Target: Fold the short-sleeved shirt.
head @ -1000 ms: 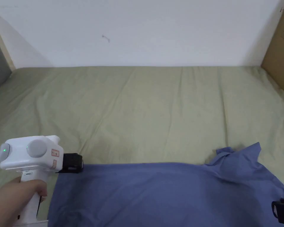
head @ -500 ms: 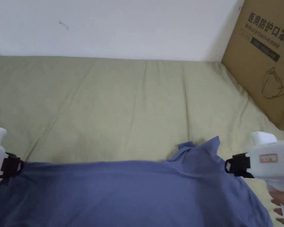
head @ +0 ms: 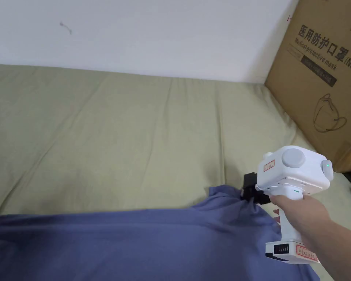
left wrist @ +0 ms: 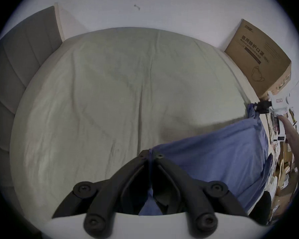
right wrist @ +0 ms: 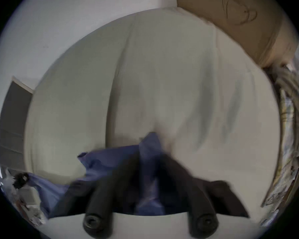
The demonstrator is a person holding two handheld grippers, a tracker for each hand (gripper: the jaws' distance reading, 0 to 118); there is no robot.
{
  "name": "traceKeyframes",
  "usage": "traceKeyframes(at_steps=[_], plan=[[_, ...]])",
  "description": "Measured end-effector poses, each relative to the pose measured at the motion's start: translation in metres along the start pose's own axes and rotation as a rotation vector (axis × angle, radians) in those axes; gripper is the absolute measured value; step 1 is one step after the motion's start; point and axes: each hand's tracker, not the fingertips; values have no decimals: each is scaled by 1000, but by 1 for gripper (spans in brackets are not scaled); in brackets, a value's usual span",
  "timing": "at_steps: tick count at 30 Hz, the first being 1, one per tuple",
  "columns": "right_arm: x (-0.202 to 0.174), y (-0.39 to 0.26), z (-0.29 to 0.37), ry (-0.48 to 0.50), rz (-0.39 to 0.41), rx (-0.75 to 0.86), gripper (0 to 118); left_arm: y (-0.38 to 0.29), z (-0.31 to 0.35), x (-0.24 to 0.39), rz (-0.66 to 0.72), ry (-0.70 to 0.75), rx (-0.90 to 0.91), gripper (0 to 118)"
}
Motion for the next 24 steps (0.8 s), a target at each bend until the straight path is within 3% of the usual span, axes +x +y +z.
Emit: traceKeyframes(at_steps=[3, 6, 12, 17, 24], plan=[[12, -3, 15, 109, 12, 21, 8, -4, 4, -3, 38, -23, -4, 1], [21, -10, 51, 87, 9, 68, 8, -7, 18, -4, 56, -41, 5, 1], [50, -48, 155, 164, 27, 156, 8, -12, 79, -9, 81, -94, 56, 1], [77, -119, 224, 212, 24, 199, 8, -39, 137, -3, 48, -153, 76, 1], [116, -235, 229, 247, 13, 96, 8, -120, 162, 6, -29, -133, 3, 1]])
